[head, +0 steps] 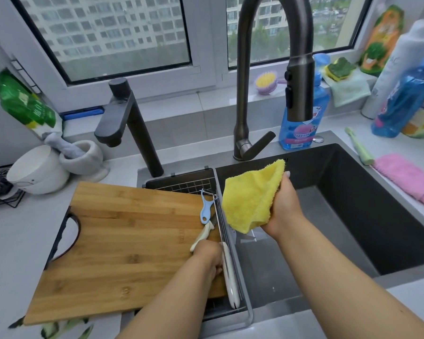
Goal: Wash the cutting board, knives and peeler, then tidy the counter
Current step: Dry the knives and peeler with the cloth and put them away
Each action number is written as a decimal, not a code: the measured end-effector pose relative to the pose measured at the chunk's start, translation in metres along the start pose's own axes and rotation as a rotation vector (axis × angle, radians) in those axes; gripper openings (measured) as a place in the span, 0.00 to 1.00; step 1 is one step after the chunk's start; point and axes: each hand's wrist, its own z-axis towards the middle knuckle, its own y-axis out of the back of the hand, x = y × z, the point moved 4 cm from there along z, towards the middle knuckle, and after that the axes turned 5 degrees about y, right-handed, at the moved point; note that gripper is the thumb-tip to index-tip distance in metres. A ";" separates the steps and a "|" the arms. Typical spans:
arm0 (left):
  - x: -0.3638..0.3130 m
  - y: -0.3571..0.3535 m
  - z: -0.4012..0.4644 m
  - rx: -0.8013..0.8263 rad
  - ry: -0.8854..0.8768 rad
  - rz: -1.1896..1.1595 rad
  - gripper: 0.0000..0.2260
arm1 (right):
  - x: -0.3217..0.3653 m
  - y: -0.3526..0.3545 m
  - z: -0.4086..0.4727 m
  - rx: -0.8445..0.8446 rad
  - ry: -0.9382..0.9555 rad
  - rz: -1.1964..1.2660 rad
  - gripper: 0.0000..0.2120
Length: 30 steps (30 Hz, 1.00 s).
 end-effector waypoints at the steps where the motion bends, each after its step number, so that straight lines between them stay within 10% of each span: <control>1: 0.002 0.001 -0.003 0.026 0.033 -0.012 0.08 | 0.001 0.000 0.001 -0.002 0.000 0.002 0.31; 22: 0.002 0.070 -0.068 0.159 -0.165 -0.195 0.09 | 0.000 -0.028 -0.016 0.114 0.107 -0.222 0.29; 30: -0.033 0.088 -0.130 0.162 -0.395 -0.216 0.10 | -0.059 -0.072 -0.031 0.347 0.436 -1.205 0.22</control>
